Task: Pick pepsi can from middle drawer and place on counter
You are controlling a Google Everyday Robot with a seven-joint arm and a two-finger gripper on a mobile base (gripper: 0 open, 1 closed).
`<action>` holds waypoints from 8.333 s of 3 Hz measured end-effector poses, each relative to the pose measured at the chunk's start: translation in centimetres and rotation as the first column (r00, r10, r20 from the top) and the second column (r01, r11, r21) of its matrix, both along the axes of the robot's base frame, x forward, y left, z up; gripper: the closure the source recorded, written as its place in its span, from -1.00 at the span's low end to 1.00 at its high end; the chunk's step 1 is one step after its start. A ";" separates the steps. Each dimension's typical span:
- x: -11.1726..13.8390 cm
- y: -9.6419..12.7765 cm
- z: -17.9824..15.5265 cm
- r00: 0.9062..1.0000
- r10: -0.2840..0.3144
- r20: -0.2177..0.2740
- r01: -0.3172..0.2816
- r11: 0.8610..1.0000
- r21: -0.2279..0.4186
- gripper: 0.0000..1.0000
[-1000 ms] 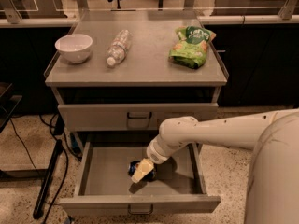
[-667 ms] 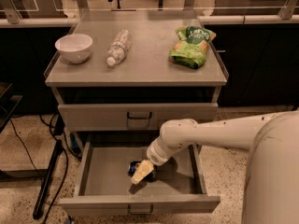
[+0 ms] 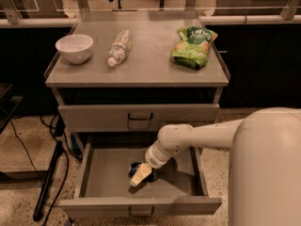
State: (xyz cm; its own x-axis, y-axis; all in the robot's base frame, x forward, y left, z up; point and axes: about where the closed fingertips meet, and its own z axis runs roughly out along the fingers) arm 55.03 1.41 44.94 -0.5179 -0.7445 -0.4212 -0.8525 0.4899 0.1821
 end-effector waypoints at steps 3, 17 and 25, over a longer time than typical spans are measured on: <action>-0.2 1.4 -3.0 1.000 -0.026 -0.005 0.026 1.000 -0.013 -1.00; -0.5 -3.9 1.5 0.993 -0.094 0.067 0.102 0.985 -0.138 1.00; -0.9 -9.1 20.1 0.944 -0.099 0.315 0.184 0.950 -0.252 1.00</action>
Offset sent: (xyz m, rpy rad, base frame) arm -0.0120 0.0207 -0.0347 -0.0011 0.0220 -0.0274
